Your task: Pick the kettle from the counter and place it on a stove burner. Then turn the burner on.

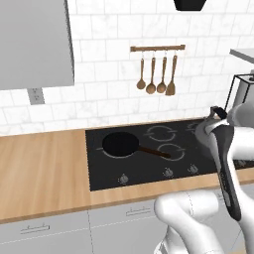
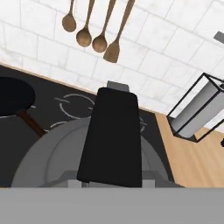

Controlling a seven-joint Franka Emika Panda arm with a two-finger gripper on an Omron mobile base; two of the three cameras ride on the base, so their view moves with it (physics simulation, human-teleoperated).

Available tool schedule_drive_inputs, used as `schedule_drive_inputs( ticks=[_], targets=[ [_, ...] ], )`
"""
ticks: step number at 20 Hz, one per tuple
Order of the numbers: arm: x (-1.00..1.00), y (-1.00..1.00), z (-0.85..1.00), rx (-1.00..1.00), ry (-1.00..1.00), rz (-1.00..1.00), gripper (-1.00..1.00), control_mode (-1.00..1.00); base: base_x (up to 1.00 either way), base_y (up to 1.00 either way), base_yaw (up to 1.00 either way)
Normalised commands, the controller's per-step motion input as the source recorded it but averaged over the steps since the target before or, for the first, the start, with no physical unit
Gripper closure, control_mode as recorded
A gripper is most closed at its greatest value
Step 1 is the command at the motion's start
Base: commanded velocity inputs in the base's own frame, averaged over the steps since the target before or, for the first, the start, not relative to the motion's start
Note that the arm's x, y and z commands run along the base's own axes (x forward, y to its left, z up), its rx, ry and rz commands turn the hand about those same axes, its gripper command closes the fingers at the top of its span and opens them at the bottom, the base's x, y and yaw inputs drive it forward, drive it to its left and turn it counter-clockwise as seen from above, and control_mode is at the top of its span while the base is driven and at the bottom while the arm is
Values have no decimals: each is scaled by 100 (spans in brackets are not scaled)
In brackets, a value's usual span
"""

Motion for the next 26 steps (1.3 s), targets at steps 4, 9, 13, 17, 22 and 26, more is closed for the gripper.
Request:
schedule_drive_inputs(
  ticks=[4, 9, 13, 17, 22, 26],
  targets=[
    [82, -67, -20, 0, 1, -15, 100, -100, 0, 0, 0],
    [74, -89, -16, 2, 2, -10, 100, -100, 0, 0, 0],
    [40, -53, -12, 1, 5, -7, 100, -100, 0, 0, 0],
    [29, -19, -3, 2, 3, -4, 100, -100, 0, 0, 0],
    [32, -30, -14, 16, 7, -1, 100, -100, 0, 0, 0],
    [33, -35, -27, 20, 4, 0, 100, -100, 0, 0, 0]
  ],
)
